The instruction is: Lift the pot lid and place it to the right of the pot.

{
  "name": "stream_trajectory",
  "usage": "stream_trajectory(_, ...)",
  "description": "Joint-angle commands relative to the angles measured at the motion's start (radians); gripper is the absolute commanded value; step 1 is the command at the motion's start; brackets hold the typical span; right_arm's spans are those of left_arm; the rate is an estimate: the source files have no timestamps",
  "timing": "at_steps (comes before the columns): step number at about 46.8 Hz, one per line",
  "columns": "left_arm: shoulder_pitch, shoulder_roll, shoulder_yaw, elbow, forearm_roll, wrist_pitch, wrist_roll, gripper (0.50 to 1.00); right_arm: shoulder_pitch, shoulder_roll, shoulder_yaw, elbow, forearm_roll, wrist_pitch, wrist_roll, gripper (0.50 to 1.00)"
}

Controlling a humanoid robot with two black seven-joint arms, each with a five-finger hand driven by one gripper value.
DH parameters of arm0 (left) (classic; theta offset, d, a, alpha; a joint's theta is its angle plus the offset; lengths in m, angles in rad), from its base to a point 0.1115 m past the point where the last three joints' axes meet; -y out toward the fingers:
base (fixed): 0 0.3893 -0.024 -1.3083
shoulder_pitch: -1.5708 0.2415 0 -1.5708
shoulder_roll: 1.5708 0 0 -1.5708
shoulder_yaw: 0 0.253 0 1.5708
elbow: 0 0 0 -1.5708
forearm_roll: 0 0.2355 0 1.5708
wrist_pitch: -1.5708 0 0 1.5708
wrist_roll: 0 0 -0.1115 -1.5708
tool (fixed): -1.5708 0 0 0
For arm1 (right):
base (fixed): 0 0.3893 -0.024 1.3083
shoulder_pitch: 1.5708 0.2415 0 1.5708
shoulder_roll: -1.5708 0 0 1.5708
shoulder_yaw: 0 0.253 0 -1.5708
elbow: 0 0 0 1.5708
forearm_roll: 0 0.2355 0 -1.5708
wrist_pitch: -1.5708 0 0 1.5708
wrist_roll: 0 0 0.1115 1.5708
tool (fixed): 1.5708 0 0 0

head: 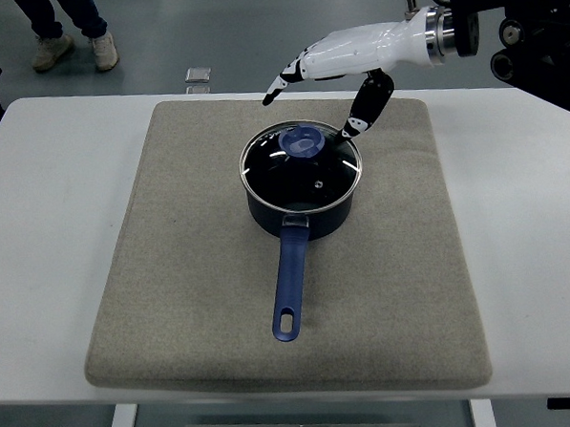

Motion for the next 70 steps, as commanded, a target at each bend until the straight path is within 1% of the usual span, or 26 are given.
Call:
stream_trajectory(1,0.0,0.0,0.0,0.0,0.0,0.0,0.0,1.0,0.001,0.0,0.0,-0.001,-0.043,-0.004,0.0,0.917)
stream_trajectory(9,0.0,0.0,0.0,0.0,0.0,0.0,0.0,1.0,-0.012,0.005,-0.002,-0.001,-0.097,-0.042,0.0,0.915)
stream_trajectory(15,0.0,0.0,0.0,0.0,0.0,0.0,0.0,1.0,-0.019,0.02,0.0,-0.001,-0.108,-0.044,0.0,0.917)
stream_trajectory(29,0.0,0.0,0.0,0.0,0.0,0.0,0.0,1.0,-0.027,0.022,0.0,-0.003,-0.108,-0.044,0.0,0.917)
stream_trajectory(35,0.0,0.0,0.0,0.0,0.0,0.0,0.0,1.0,-0.035,0.04,0.001,-0.006,-0.108,-0.045,0.0,0.917)
stream_trajectory(40,0.0,0.0,0.0,0.0,0.0,0.0,0.0,1.0,-0.047,0.048,0.0,-0.021,-0.109,-0.061,0.0,0.917)
stream_trajectory(44,0.0,0.0,0.0,0.0,0.0,0.0,0.0,1.0,-0.053,0.063,0.001,-0.027,-0.112,-0.062,0.0,0.917)
stream_trajectory(52,0.0,0.0,0.0,0.0,0.0,0.0,0.0,1.0,-0.062,0.066,0.001,-0.044,-0.117,-0.076,0.0,0.917)
stream_trajectory(70,0.0,0.0,0.0,0.0,0.0,0.0,0.0,1.0,-0.09,0.086,0.001,-0.058,-0.132,-0.079,0.0,0.917)
